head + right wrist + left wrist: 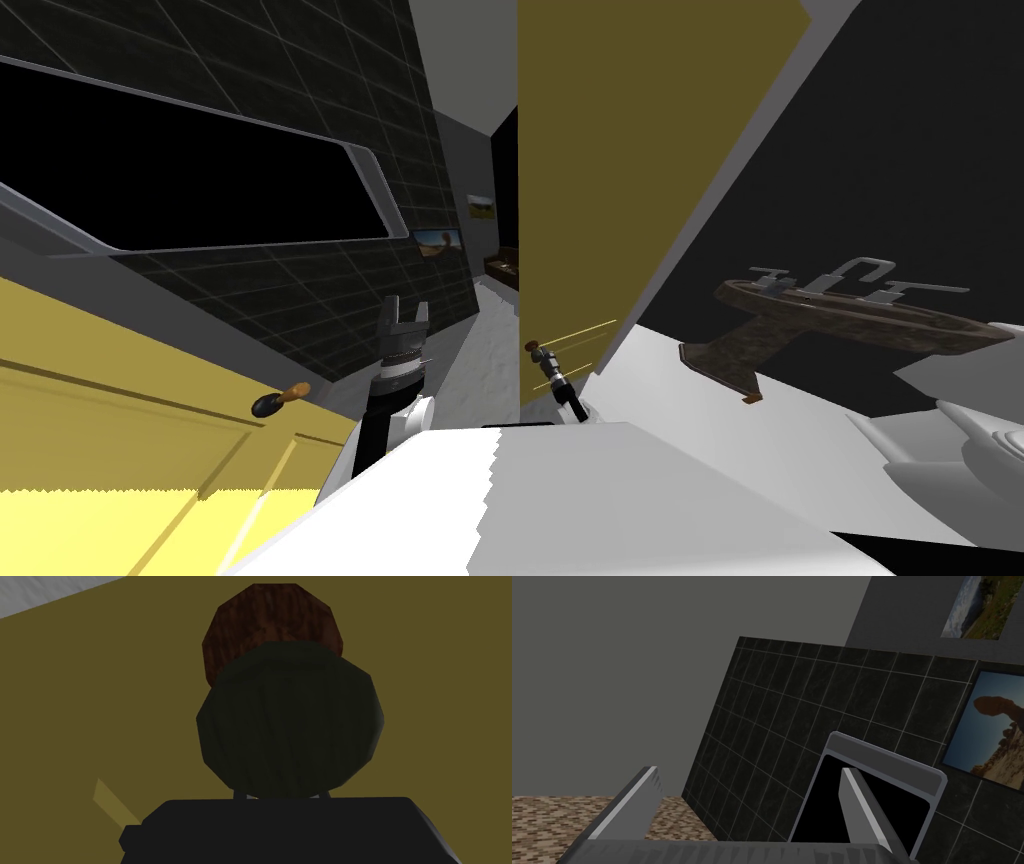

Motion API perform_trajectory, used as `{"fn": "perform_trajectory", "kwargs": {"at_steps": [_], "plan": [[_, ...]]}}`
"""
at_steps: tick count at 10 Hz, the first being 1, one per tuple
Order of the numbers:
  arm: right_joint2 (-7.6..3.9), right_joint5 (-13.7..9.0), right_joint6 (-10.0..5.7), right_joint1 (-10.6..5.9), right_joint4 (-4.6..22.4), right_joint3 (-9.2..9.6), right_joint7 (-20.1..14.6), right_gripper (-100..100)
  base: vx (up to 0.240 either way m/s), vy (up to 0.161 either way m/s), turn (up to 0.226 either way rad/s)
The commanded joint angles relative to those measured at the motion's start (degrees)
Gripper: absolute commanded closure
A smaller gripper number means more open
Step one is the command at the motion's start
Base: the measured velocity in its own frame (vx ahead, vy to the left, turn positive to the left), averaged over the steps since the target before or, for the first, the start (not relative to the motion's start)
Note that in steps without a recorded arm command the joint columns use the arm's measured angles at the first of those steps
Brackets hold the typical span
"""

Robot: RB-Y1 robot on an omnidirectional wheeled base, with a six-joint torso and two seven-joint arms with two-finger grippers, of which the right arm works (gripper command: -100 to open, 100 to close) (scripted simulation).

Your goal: Push the door open

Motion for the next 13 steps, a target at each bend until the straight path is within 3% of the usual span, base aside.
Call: {"fn": "perform_trajectory", "kwargs": {"at_steps": [1, 5, 8, 11, 13], "plan": [[0.27, -0.56, -0.98, -1.65, 0.87, 0.13, -2.15, 100, 0.042, 0.024, -0.015], [0.71, -3.39, -0.86, -2.22, 1.47, 1.31, -8.37, 100, 0.044, 0.029, -0.034], [0.71, -3.39, -0.86, -2.22, 1.47, 1.31, -9.28, 100, 0.025, 0.017, -0.001], [1.03, -5.17, -0.79, -2.57, 1.85, 2.06, -14.02, 100, 0.025, 0.021, -0.034], [1.03, -5.17, -0.79, -2.57, 3.44, 2.06, -14.02, 100, 0.026, 0.017, -0.005]]}}
